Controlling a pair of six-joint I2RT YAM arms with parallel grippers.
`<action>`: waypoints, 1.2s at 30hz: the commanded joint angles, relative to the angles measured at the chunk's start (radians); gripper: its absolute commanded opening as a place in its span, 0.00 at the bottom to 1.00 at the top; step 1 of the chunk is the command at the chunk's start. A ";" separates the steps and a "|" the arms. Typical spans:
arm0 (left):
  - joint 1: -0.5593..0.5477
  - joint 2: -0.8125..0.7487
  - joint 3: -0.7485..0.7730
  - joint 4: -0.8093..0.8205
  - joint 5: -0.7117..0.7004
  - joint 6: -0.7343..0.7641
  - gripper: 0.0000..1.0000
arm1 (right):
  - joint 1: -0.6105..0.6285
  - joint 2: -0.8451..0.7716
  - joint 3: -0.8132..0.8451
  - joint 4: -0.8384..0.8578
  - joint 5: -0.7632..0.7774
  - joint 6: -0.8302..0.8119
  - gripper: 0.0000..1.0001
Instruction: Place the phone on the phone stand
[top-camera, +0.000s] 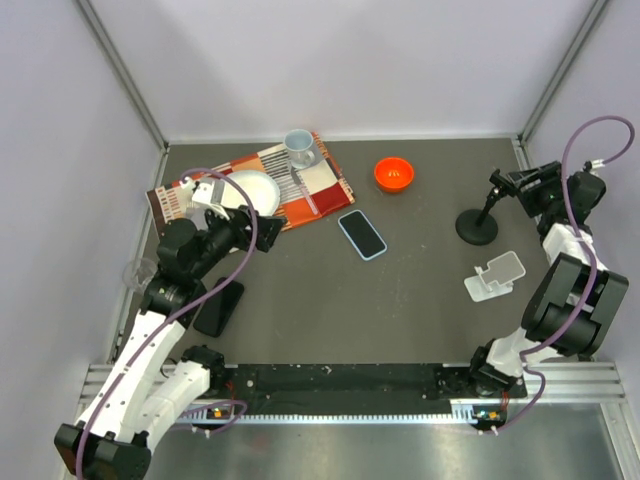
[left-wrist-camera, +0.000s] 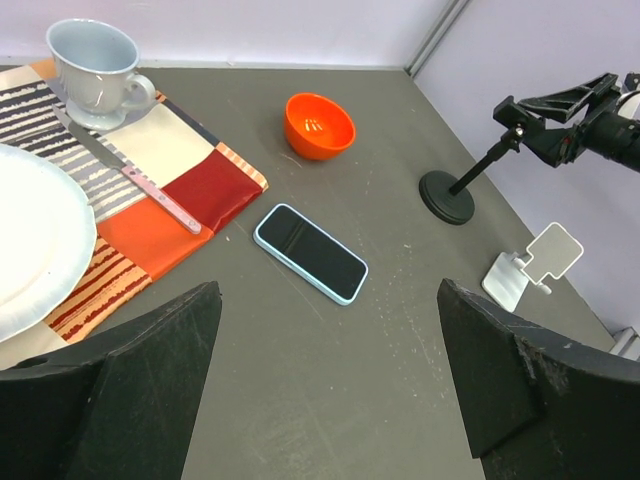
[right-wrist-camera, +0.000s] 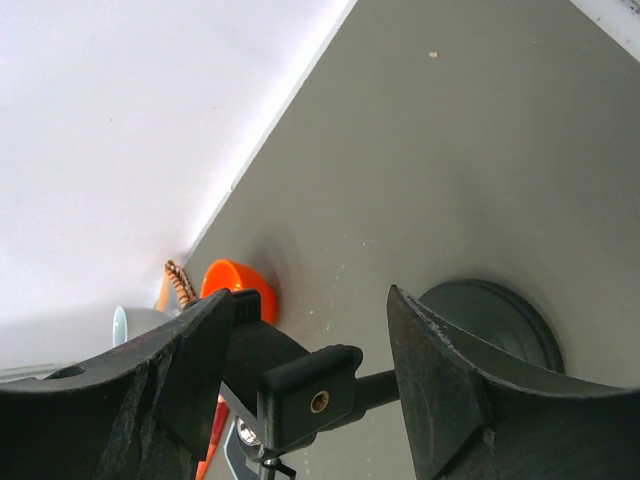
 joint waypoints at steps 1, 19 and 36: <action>-0.003 0.009 -0.012 0.083 0.026 -0.011 0.94 | 0.014 -0.035 -0.041 0.107 -0.022 0.024 0.63; -0.003 0.013 -0.012 0.080 0.035 -0.011 0.93 | 0.043 -0.035 0.010 0.143 -0.080 0.047 0.02; -0.003 0.017 0.000 0.070 0.066 -0.025 0.91 | 0.340 -0.224 0.197 -0.145 -0.178 -0.289 0.00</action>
